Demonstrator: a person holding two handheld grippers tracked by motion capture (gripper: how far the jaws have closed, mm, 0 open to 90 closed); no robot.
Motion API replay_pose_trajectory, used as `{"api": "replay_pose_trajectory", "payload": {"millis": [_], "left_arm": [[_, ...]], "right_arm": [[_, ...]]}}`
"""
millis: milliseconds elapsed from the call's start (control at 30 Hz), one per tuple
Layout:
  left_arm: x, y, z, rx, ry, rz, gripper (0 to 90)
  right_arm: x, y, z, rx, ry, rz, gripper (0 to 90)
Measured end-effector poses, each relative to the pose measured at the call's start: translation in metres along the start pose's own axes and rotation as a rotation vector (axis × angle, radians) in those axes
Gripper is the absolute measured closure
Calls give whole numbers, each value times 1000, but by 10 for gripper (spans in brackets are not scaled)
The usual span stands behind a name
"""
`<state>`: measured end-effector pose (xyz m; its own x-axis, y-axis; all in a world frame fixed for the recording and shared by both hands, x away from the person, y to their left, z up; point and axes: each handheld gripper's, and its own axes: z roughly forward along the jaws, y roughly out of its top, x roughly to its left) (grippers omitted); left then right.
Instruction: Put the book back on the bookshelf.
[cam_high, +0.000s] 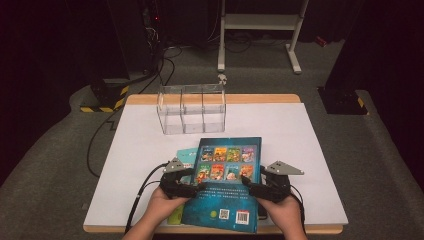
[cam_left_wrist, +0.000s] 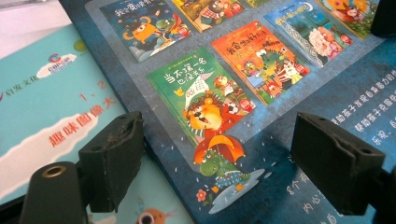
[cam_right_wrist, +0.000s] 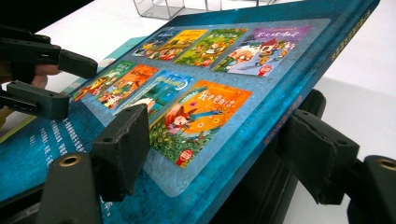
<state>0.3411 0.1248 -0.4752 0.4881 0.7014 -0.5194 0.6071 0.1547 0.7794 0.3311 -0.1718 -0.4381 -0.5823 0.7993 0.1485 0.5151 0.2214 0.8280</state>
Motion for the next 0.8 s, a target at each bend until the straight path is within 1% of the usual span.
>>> {"api": "replay_pose_trajectory", "payload": {"millis": [100,133,167,200,267,367,433,467,533,567,633,700,767,800], "left_arm": [[4,5,7,-18,-2,-8,179],[4,5,7,-18,-2,-8,180],[6,7,11,-30,2,-18,180],[7,9,12,-24,6,-11,180],[8,11,14,-27,10,-15,180],[13,17,19,-32,14,-19,180],[14,17,19,-39,12,-12,182],[14,17,17,-30,16,-10,186],[12,16,13,-38,21,-2,202],[11,16,12,-36,23,5,209],[10,14,9,-37,26,5,210],[11,12,6,-38,21,-1,213],[14,11,5,-37,28,-19,191],[14,11,5,-37,28,-19,187]], "right_arm": [[-5,3,3,-5,-4,3,259],[-5,3,3,-5,-4,3,259],[-8,7,6,-5,-8,5,265],[-10,9,8,-4,-10,3,266],[-13,11,10,-1,-11,2,266],[-20,18,18,4,-15,3,265],[-20,18,19,-4,-21,5,252],[-20,16,19,-11,-25,8,242],[-18,13,19,-5,-29,25,215],[-17,12,20,6,-20,27,200],[-15,10,21,9,-3,32,161],[-12,10,23,19,7,37,149],[-10,10,24,26,11,42,146],[-10,10,24,26,11,42,146]]}}
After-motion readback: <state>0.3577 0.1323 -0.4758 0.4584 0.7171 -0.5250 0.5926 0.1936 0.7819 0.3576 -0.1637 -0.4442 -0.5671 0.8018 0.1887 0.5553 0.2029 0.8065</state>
